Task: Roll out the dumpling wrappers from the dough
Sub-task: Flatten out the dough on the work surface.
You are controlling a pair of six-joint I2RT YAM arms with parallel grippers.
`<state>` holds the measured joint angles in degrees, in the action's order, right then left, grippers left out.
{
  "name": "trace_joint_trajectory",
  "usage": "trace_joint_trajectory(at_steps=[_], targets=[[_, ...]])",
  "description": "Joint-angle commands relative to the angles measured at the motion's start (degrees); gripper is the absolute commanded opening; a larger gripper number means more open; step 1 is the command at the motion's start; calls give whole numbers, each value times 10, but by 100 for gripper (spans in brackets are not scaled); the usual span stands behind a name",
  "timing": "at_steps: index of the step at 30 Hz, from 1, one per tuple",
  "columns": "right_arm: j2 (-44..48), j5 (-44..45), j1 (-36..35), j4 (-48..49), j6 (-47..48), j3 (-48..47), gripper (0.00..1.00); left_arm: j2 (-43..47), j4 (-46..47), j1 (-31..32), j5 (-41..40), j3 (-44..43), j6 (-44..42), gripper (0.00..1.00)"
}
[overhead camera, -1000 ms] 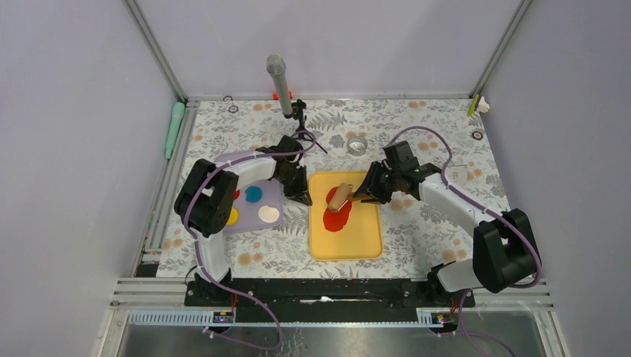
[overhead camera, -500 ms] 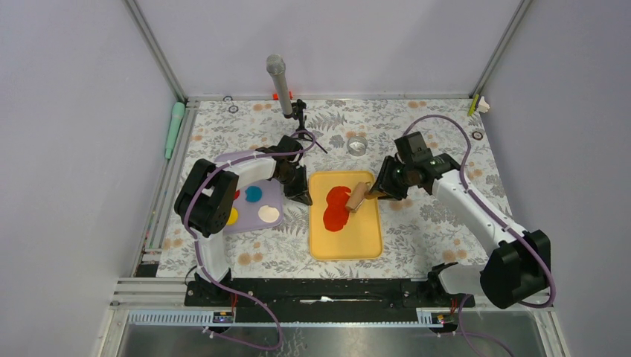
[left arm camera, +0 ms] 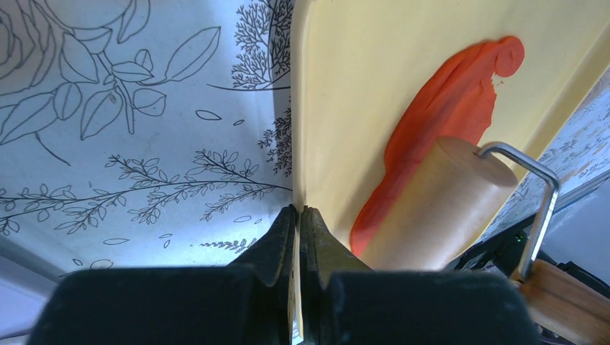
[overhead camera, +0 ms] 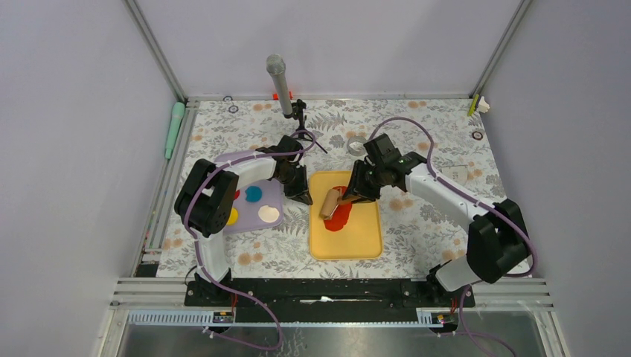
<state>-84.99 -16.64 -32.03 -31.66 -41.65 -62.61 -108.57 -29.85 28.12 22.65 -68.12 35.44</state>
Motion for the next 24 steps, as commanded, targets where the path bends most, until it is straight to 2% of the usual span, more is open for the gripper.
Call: trace_joint_trajectory(at_steps=[1, 5, 11, 17, 24], targets=[[-15, -6, 1, 39, 7, 23, 0, 8, 22, -3, 5, -4, 1, 0], [3, 13, 9, 20, 9, 74, 0, 10, 21, -3, 1, -2, 0, 0], [51, 19, 62, -13, 20, 136, 0, 8, 22, -3, 1, -3, -2, 0], [75, 26, 105, -41, 47, 164, 0, 9, 21, -3, 0, -2, -2, 0], [64, -4, 106, -23, 40, 163, 0, 9, 22, -3, 2, -2, -3, 0]])
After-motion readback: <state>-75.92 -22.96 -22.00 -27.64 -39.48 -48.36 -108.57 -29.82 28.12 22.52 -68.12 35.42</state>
